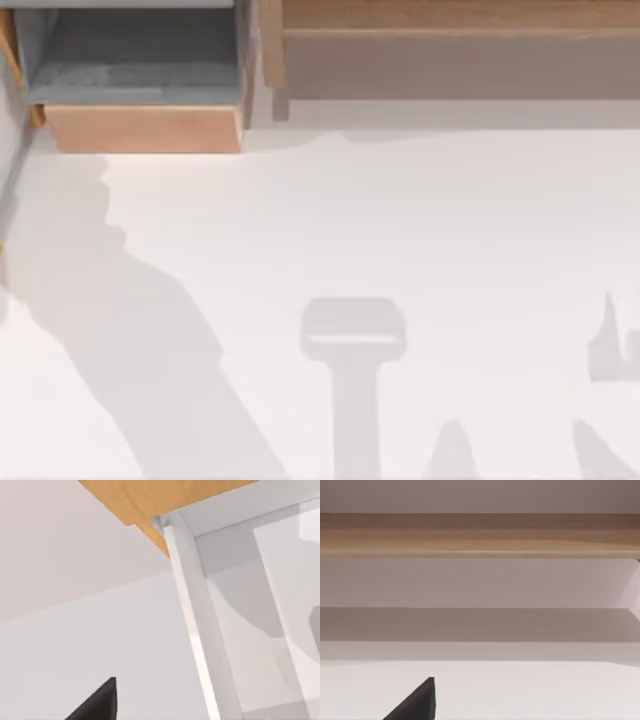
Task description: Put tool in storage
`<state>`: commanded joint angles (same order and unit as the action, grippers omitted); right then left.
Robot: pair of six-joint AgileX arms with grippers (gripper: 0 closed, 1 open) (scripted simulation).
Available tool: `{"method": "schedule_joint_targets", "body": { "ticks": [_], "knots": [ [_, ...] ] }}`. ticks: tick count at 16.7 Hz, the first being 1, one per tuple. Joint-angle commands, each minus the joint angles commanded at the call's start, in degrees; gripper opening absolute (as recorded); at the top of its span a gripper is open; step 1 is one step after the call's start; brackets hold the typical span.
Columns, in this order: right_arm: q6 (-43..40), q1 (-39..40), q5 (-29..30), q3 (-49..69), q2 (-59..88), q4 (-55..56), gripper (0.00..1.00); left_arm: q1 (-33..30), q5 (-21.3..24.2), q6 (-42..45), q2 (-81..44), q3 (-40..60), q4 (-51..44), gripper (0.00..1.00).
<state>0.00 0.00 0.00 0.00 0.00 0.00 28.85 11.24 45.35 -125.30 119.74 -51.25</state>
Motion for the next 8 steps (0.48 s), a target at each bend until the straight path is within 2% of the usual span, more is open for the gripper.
{"method": "schedule_joint_targets", "body": {
  "ticks": [8],
  "knots": [
    [0.0,0.0,0.0,0.0,0.0,0.0,1.0,13.84,5.63,26.38,11.48,-30.93,42.41,1.0]
  ]
}}
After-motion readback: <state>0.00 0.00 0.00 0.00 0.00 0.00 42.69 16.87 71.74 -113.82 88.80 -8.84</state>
